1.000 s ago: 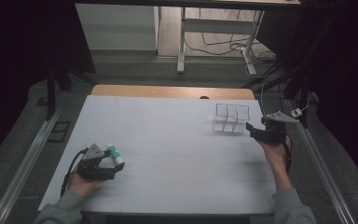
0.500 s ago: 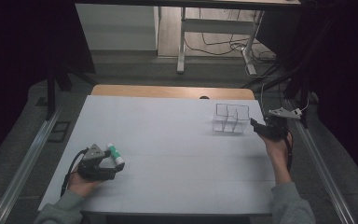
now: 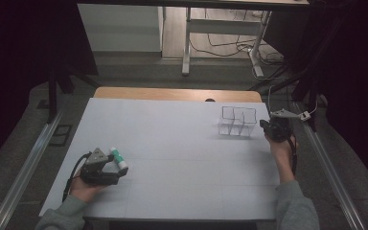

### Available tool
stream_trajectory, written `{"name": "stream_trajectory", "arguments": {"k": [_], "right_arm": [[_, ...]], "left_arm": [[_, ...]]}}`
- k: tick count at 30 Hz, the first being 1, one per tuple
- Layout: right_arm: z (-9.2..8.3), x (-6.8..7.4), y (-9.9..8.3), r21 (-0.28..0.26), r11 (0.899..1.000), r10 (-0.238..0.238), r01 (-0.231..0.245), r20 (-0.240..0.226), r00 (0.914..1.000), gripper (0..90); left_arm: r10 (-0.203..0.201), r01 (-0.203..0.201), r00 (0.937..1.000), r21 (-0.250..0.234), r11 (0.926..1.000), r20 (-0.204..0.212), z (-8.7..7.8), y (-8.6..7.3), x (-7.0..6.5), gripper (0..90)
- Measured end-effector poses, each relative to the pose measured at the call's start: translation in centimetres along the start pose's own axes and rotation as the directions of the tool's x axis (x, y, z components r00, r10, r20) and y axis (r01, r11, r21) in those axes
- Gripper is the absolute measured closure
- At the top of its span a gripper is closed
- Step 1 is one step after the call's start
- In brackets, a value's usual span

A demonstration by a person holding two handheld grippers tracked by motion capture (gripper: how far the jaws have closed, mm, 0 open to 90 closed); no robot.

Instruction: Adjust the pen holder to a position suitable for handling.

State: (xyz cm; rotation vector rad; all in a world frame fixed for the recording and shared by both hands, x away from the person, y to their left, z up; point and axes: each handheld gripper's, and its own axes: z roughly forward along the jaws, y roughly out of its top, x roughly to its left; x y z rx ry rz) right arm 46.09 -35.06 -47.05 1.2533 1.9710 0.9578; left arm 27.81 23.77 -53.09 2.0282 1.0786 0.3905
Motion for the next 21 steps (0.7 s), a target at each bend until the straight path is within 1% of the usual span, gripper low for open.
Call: {"name": "stream_trajectory", "arguments": {"k": [1, 7, 8, 10, 12, 14, 17, 21], "right_arm": [[0.2, 0.0, 0.0, 0.007, 1.0, -0.006, 0.006, 0.006, 1.0, 88.5], [1.3, -0.1, -0.2, 0.022, 1.0, -0.011, 0.011, 0.001, 0.9999, 88.7], [1.7, -0.2, -0.3, 0.028, 0.999, -0.016, 0.016, 0.0, 0.9999, 88.6], [1.9, -0.2, -0.3, 0.032, 0.999, -0.022, 0.022, -0.001, 0.9998, 88.6], [2.4, -0.2, -0.5, 0.038, 0.999, -0.022, 0.023, -0.018, 0.9996, 88.6], [2.5, -0.3, -0.5, 0.039, 0.999, -0.022, 0.023, -0.026, 0.9994, 88.6], [2.9, -0.2, -0.6, 0.047, 0.998, -0.032, 0.034, -0.047, 0.9984, 88.6], [3.1, -0.1, -0.5, 0.046, 0.998, -0.032, 0.035, -0.058, 0.9978, 88.6]], "left_arm": [[0.0, 0.0, 1.0, 0.0, 1.0, 0.0, 0.0, 0.0, 0.0, 20.2], [0.002, -0.002, 1.0, 0.003, 1.0, -0.002, 0.0, 0.0, 0.0, 20.2], [0.002, -0.002, 1.0, 0.003, 1.0, -0.003, 0.0, 0.0, 0.0, 20.2], [0.002, -0.002, 1.0, 0.003, 1.0, -0.003, 0.0, 0.0, 0.0, 20.2], [0.003, -0.003, 1.0, 0.004, 1.0, -0.003, 0.0, 0.0, 0.0, 20.2], [0.004, -0.004, 1.0, 0.005, 1.0, -0.003, 0.0, 0.0, 0.0, 20.3], [0.003, -0.003, 1.0, 0.006, 1.0, -0.002, 0.1, 0.0, 0.0, 20.3], [0.003, -0.003, 1.0, 0.007, 1.0, -0.003, 0.1, 0.0, 0.0, 20.3]]}}
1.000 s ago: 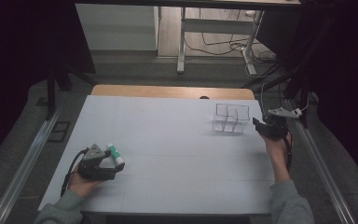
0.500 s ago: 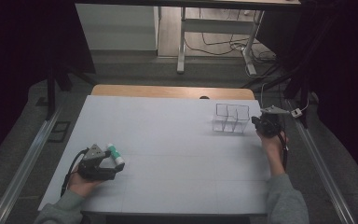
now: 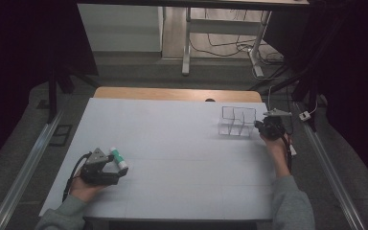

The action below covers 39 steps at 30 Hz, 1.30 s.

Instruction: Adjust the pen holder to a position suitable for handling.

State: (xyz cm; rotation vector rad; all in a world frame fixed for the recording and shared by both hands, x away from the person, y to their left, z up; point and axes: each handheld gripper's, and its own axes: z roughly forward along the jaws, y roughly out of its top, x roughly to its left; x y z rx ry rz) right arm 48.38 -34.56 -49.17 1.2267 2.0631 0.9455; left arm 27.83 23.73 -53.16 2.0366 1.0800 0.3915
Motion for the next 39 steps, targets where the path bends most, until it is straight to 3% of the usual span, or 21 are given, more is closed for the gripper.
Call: {"name": "stream_trajectory", "arguments": {"k": [16, 39], "right_arm": [[0.3, 0.0, 0.1, 0.0, 1.0, -0.002, 0.002, -0.021, 0.9998, 88.7], [0.8, 3.3, 1.4, 0.002, 0.998, -0.064, 0.064, -0.082, 0.9946, 88.6]], "left_arm": [[0.001, -0.001, 1.0, 0.008, 1.0, 0.002, 0.1, 0.0, 0.0, 20.3], [0.006, -0.006, 1.0, 0.014, 0.9999, 0.004, 0.2, 0.0, 0.0, 20.3]]}}
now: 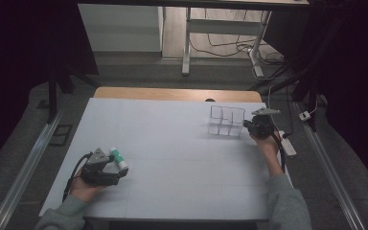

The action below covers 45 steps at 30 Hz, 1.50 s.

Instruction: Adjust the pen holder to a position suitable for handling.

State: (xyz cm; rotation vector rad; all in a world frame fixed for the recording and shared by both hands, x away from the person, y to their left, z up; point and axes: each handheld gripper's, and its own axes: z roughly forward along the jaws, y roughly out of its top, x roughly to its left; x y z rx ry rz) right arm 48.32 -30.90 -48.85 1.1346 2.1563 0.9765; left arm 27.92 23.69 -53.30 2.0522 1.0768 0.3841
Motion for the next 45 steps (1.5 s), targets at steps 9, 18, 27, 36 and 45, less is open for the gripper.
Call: {"name": "stream_trajectory", "arguments": {"k": [9, 18, 27, 36, 45], "right_arm": [[0.2, 0.8, 0.4, -0.011, 1.0, -0.014, 0.014, -0.005, 0.9999, 88.6], [0.6, 1.3, 0.8, -0.014, 1.0, -0.023, 0.023, -0.015, 0.9996, 88.6], [1.2, 2.3, 1.3, -0.017, 0.999, -0.046, 0.046, -0.028, 0.9986, 88.6], [1.8, 3.2, 1.7, -0.02, 0.998, -0.06, 0.059, -0.047, 0.9971, 88.6], [2.4, 4.2, 2.2, -0.026, 0.997, -0.074, 0.073, -0.061, 0.9953, 88.6]], "left_arm": [[0.001, -0.001, 1.0, 0.001, 1.0, 0.002, 0.0, 0.0, 0.0, 20.3], [0.001, -0.001, 1.0, 0.006, 1.0, 0.001, 0.1, 0.0, 0.0, 20.3], [0.003, -0.003, 1.0, 0.008, 1.0, 0.001, 0.1, 0.0, 0.0, 20.3], [0.005, -0.005, 1.0, 0.012, 0.9999, 0.002, 0.2, 0.0, -0.1, 20.3], [0.006, -0.006, 1.0, 0.013, 0.9999, 0.002, 0.2, 0.0, 0.0, 20.3]]}}
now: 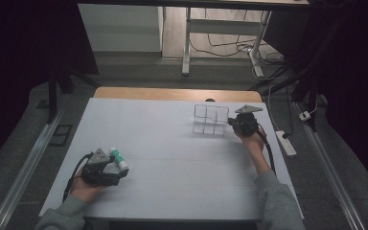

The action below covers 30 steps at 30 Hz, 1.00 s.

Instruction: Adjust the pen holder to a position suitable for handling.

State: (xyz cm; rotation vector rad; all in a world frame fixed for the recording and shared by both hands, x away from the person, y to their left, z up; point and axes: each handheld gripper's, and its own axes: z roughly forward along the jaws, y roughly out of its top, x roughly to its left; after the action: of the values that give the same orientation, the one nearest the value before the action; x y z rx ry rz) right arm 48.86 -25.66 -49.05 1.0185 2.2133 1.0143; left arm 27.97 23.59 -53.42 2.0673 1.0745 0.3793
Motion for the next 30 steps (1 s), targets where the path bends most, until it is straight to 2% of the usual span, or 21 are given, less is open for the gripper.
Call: {"name": "stream_trajectory", "arguments": {"k": [21, 30], "right_arm": [[1.4, 2.0, 1.2, -0.013, 1.0, -0.02, 0.019, -0.036, 0.9991, 88.6], [2.1, 3.1, 1.4, 0.0, 0.999, -0.043, 0.043, -0.051, 0.9978, 88.6]], "left_arm": [[0.002, -0.002, 1.0, 0.004, 1.0, 0.003, 0.0, 0.0, 0.0, 20.2], [0.003, -0.003, 1.0, 0.005, 1.0, 0.005, 0.0, 0.0, 0.0, 20.2]]}}
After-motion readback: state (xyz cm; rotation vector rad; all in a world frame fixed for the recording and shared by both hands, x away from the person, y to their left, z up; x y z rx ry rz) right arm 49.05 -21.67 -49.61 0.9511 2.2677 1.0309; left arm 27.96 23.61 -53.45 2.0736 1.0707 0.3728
